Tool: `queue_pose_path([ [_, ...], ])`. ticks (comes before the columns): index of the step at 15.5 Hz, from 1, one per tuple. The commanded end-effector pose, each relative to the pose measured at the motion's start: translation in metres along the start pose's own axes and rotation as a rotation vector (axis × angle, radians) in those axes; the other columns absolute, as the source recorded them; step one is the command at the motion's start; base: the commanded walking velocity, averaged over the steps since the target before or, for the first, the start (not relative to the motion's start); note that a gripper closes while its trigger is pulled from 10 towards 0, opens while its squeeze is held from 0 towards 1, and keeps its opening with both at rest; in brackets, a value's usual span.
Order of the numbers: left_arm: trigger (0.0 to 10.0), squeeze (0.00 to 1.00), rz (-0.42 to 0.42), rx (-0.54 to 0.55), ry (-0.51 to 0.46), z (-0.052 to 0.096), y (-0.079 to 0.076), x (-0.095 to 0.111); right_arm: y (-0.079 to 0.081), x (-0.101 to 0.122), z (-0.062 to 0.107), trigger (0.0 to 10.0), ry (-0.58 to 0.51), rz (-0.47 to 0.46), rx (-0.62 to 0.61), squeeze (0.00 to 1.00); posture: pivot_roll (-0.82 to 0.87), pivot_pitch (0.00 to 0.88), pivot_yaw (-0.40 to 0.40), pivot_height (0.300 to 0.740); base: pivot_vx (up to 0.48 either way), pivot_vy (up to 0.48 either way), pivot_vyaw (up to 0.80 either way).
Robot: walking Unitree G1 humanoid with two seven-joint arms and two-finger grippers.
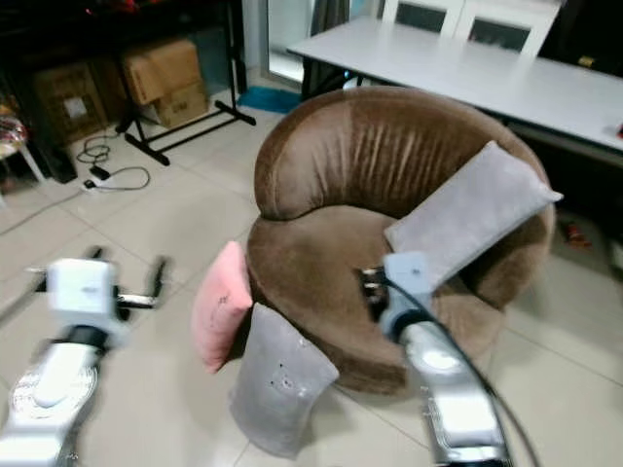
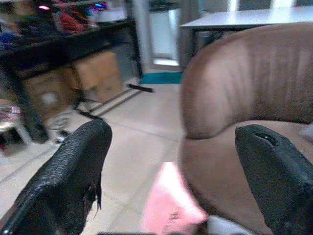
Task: Move the pillow to the sofa from floor
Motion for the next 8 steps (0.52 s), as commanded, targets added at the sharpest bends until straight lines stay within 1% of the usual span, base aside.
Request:
queue_pose_path([
  [1, 10.0, 0.0, -0.022, 0.017, -0.007, 0.0012, 0.0078, 0.0034, 0.0029, 0.0092, -0.0004, 10.0, -0.036, 0.004, 0.006, 0.0, -0.09, 0.0, -0.039, 0.74, 0.307, 0.0, 0.0],
  [2, 10.0, 0.0, -0.021, 0.017, -0.007, 0.0012, 0.0078, 0.0035, 0.0034, 0.0098, -0.0005, 10.0, -0.038, 0.008, 0.01, 0.0, -0.09, 0.0, -0.039, 0.74, 0.304, 0.0, 0.46],
  [4, 10.0, 0.0, -0.024, 0.016, -0.007, 0.0009, 0.0078, 0.0034, 0.0045, 0.0103, -0.0009, 10.0, -0.042, 0.005, 0.015, 0.0, -0.09, 0.0, -0.041, 0.74, 0.296, 0.0, 0.72],
  [5, 10.0, 0.0, -0.033, 0.017, -0.006, 0.0009, 0.008, 0.0031, 0.004, 0.0092, -0.0008, 10.0, -0.039, -0.024, 0.003, 0.0, -0.09, 0.0, -0.041, 0.74, 0.262, 0.0, 0.0],
  [6, 10.0, 0.0, -0.049, 0.018, -0.006, 0.0009, 0.0081, 0.0028, 0.0039, 0.0069, -0.0008, 10.0, -0.031, -0.043, -0.001, 0.0, -0.09, 0.0, -0.041, 0.74, 0.0, 0.0, 0.0],
  [8, 10.0, 0.0, -0.097, 0.02, -0.025, 0.0, 0.0083, 0.0047, 0.0027, 0.0058, -0.0016, 10.0, -0.037, -0.048, 0.005, 0.0, -0.09, 0.0, -0.04, 0.74, 0.0, 0.0, 0.0],
])
Point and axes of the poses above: a point about 5 cm out from each wrist's last joint towards the gripper, its own z axis pointing back from the gripper into the wrist, its own x axis along the axis of the wrist's last joint, y = z × x, the point moved 5 cm from there along -z, pointing out of the wrist towards the gripper, and after that the axes turned 15 degrees about z, right-handed, at the moved point
